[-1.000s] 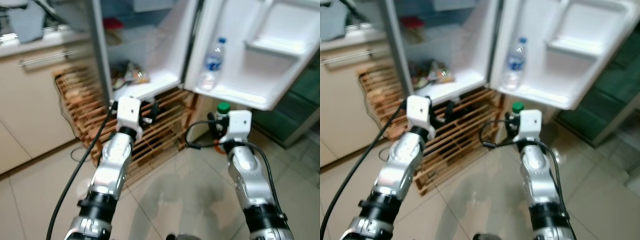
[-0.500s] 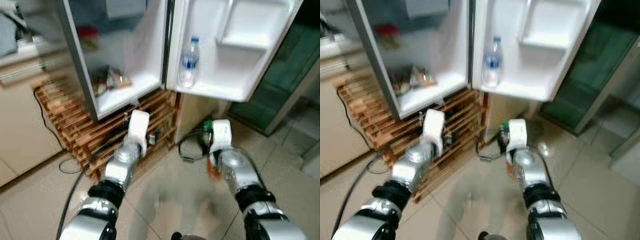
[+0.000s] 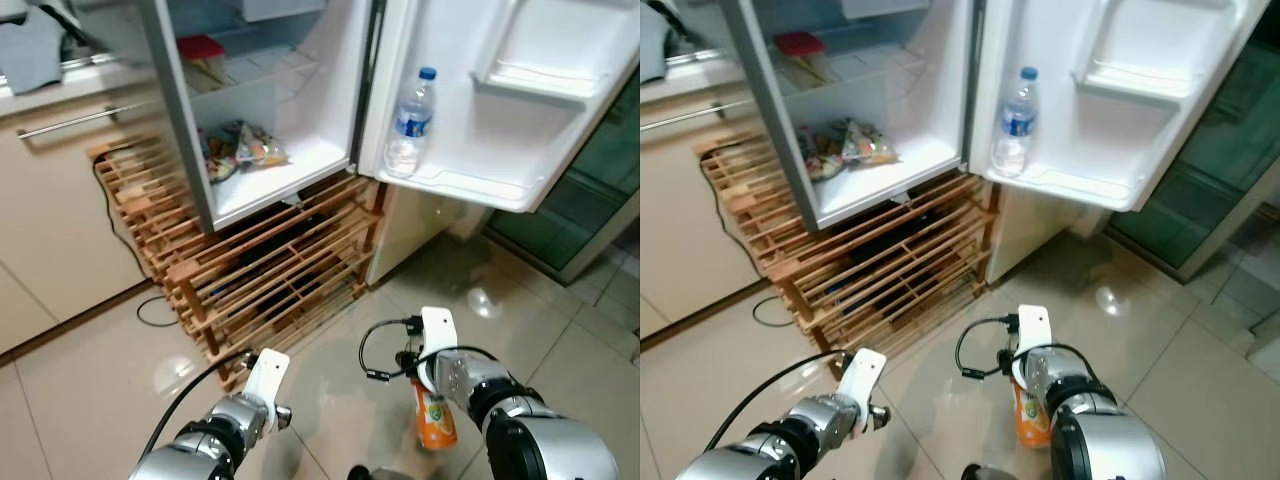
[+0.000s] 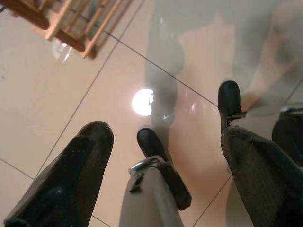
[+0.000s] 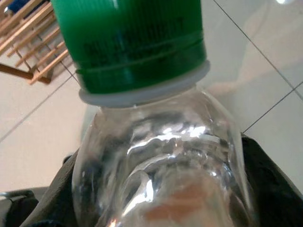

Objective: Restocking fridge

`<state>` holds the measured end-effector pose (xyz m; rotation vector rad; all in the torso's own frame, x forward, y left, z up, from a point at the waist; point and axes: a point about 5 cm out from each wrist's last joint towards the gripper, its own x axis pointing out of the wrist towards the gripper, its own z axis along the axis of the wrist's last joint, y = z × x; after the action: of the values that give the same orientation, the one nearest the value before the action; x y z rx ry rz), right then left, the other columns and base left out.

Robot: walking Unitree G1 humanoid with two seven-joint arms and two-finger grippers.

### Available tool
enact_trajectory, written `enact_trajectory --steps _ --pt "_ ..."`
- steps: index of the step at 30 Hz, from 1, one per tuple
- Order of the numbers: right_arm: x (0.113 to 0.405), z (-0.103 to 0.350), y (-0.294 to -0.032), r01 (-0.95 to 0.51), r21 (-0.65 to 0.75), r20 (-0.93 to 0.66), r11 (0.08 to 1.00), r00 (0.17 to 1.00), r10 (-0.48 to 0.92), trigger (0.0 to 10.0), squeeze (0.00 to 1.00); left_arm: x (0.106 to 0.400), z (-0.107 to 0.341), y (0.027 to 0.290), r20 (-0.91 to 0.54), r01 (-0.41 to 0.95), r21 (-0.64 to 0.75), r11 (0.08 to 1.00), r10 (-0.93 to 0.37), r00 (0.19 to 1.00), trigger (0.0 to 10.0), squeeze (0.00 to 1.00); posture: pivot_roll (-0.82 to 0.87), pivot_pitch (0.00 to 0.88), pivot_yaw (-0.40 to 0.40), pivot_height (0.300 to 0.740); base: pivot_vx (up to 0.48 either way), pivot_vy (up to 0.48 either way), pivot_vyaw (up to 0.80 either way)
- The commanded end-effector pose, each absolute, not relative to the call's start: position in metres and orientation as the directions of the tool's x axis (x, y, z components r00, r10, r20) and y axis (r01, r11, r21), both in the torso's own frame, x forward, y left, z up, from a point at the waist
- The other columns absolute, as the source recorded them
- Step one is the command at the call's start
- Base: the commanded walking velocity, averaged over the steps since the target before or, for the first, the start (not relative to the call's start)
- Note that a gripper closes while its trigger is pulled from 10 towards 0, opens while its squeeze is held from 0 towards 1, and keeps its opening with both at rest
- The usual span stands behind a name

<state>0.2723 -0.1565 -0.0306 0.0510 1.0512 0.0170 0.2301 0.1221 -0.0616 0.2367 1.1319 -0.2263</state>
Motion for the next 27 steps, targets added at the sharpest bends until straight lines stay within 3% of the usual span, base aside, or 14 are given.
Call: enact_trajectory --steps 1,4,13,16,27 --pt "0.2689 -0.0331 -0.1536 -0.063 0.014 -0.88 0.998 0.472 0.043 0.0 0.0 0.2366 -0.0575 0.1231 -0.906 0.267 0.082 0.96 -0.04 0.421 10.0 0.0 -0.04 0.0 -0.054 0.74 0.0 0.0 0.0" --pt "0.2647 -0.0366 -0.1464 -0.155 -0.021 -0.889 0.988 0.455 0.053 0.0 0.0 0.2383 -0.0564 0.1238 -0.904 0.211 0.062 0.975 -0.034 0.426 10.0 0.0 -0.03 0.0 -0.058 0.74 0.0 0.0 0.0" --pt "0.2667 -0.0348 -0.1469 -0.18 -0.026 -0.89 0.983 0.451 0.059 0.0 0.0 0.2324 -0.0605 0.1238 -0.907 0.213 0.051 0.976 -0.045 0.419 10.0 0.0 -0.03 0.0 -0.045 0.74 0.0 0.0 0.0" --pt "0.2668 -0.0346 -0.1464 -0.195 -0.019 -0.891 0.981 0.448 0.072 0.0 0.0 0.2338 -0.06 0.1276 -0.899 0.278 0.102 0.955 -0.031 0.436 10.0 0.0 -0.03 0.0 -0.044 0.74 0.0 0.0 0.0" --pt "0.2706 -0.032 -0.1461 -0.241 -0.049 -0.881 0.969 0.468 0.071 0.0 0.0 0.2343 -0.06 0.1239 -0.886 0.217 0.042 0.975 -0.064 0.46 10.0 0.0 -0.01 0.0 -0.072 0.74 0.0 0.0 0.0"
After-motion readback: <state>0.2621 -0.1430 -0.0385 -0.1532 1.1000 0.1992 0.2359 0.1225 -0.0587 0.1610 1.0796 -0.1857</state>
